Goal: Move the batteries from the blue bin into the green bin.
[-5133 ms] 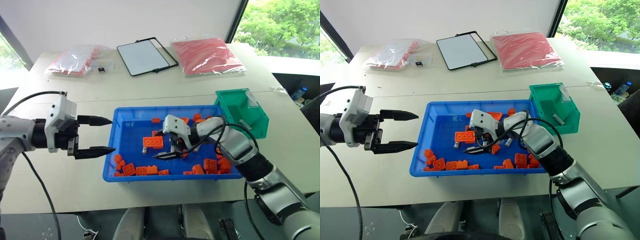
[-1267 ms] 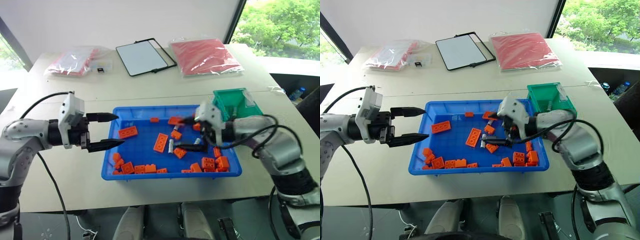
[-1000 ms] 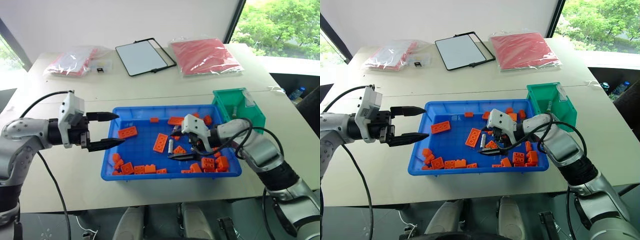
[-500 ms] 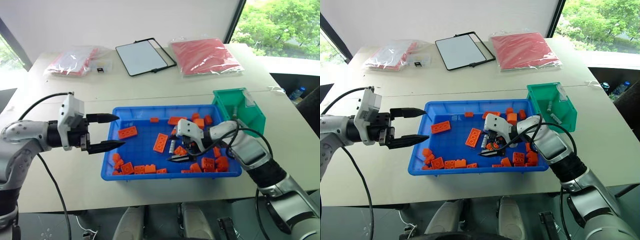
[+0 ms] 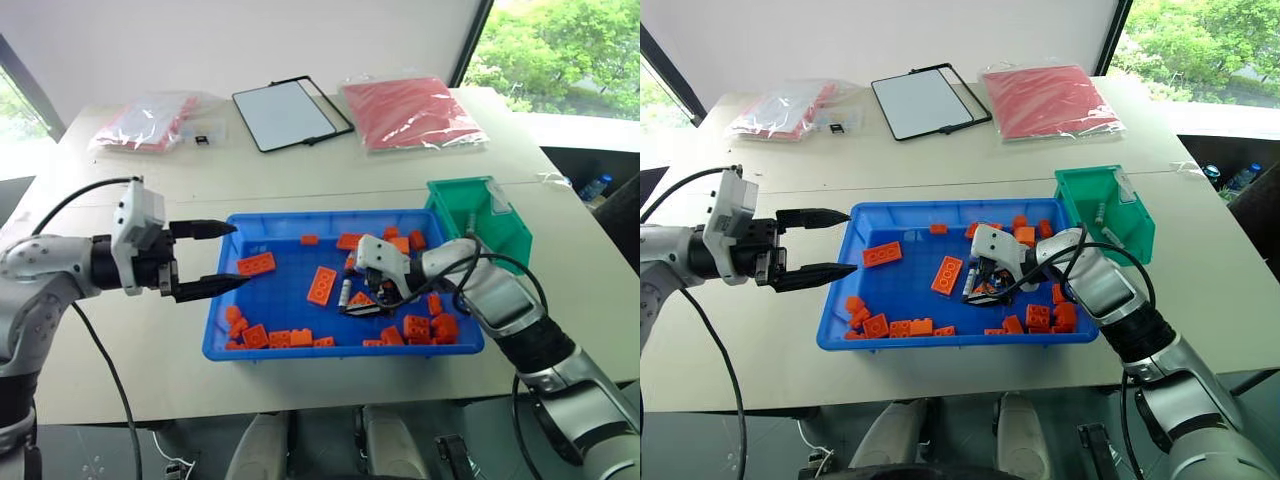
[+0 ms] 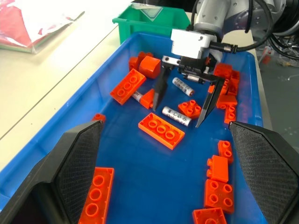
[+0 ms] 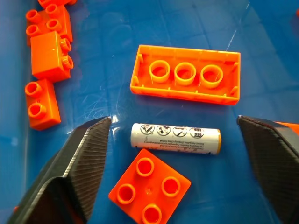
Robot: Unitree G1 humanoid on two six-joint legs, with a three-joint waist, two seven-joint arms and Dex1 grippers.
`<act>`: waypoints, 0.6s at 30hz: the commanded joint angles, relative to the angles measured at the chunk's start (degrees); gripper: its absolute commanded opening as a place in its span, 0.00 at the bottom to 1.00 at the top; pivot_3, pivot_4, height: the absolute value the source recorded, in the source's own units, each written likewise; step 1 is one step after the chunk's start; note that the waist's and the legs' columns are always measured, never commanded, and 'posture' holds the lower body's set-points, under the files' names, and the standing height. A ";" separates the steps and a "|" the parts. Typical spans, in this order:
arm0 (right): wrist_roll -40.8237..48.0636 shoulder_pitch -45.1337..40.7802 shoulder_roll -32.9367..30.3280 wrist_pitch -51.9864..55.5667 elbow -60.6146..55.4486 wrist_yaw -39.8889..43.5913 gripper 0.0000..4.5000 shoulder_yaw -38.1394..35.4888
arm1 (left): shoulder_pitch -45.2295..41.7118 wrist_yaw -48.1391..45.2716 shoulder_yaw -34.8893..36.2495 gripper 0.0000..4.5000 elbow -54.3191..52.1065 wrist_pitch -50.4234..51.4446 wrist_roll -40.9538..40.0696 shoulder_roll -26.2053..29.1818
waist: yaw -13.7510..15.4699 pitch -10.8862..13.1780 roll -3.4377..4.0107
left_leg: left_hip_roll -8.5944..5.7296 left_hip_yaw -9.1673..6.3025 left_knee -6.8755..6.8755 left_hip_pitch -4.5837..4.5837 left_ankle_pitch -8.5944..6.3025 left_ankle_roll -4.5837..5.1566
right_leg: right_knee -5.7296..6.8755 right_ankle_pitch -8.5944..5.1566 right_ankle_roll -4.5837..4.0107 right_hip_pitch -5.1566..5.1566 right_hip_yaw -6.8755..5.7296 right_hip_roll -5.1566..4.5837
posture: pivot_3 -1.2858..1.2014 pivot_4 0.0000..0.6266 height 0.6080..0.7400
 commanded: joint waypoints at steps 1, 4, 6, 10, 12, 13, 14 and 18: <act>-0.23 0.32 -0.37 0.36 -2.93 -0.24 0.68 -0.48 | -1.13 -0.75 0.21 1.00 0.30 -0.85 0.14 0.47 | -0.02 0.00 0.00 | 0.00 0.00 0.00 0.00 0.00 0.00 | 0.00 0.00 0.00 0.00 0.00 0.00 | 0.52 0.24 0.96; -0.11 0.81 -0.31 0.84 -3.80 -0.50 0.50 -0.79 | -1.81 -1.05 -0.30 1.00 1.01 -1.18 0.56 0.32 | -0.07 0.00 0.00 | 0.00 0.00 -0.01 0.00 0.00 0.00 | 0.00 0.00 0.00 -0.01 0.00 0.01 | 0.52 0.24 0.96; 0.08 1.01 -0.04 1.21 -4.42 -1.09 0.50 -1.45 | -2.43 -1.23 -0.84 1.00 1.48 -1.44 0.82 0.17 | -0.07 0.00 0.00 | 0.00 -0.01 -0.01 0.00 0.00 0.00 | 0.00 0.00 0.00 -0.01 0.00 0.01 | 0.52 0.24 0.96; 3.46 0.01 0.76 5.07 -7.74 -3.14 0.50 -6.56 | -3.06 -1.60 -1.48 1.00 2.01 -1.82 1.23 -0.07 | -0.05 0.00 0.00 | 0.00 -0.01 0.00 0.00 0.00 0.00 | 0.00 0.00 0.01 -0.01 0.00 0.01 | 0.52 0.24 0.96; 5.31 -0.75 0.46 7.61 -9.49 -4.27 0.50 -9.88 | -3.19 -1.74 -1.59 1.00 2.13 -1.92 1.41 -0.17 | 0.00 0.00 0.00 | 0.00 -0.01 -0.01 0.00 0.00 0.00 | 0.00 0.00 0.01 -0.02 0.00 0.01 | 0.52 0.24 0.96; 6.08 -1.17 0.05 8.85 -10.16 -5.03 0.50 -11.86 | -3.25 -1.78 -1.66 1.00 2.18 -1.96 1.46 -0.20 | 0.00 0.00 0.00 | 0.00 -0.01 -0.01 0.00 0.00 0.00 | 0.00 0.01 0.01 -0.01 0.00 0.01 | 0.52 0.24 0.96; 6.87 -1.57 -0.70 10.29 -10.76 -5.84 0.50 -14.33 | -3.22 -1.86 -1.70 1.00 2.19 -2.06 1.53 -0.22 | 0.02 0.00 0.00 | 0.00 -0.01 -0.01 0.00 0.00 0.00 | 0.00 0.01 0.01 -0.01 0.00 0.01 | 0.52 0.24 0.96; 6.91 -1.20 -7.74 12.57 -8.83 -9.27 0.50 -25.30 | -2.89 -2.21 -1.72 1.00 2.43 -2.56 1.85 -0.35 | 0.46 0.01 0.01 | -0.01 -0.01 0.00 -0.01 0.00 0.00 | 0.00 0.00 0.00 0.01 -0.01 -0.01 | 0.52 0.24 0.96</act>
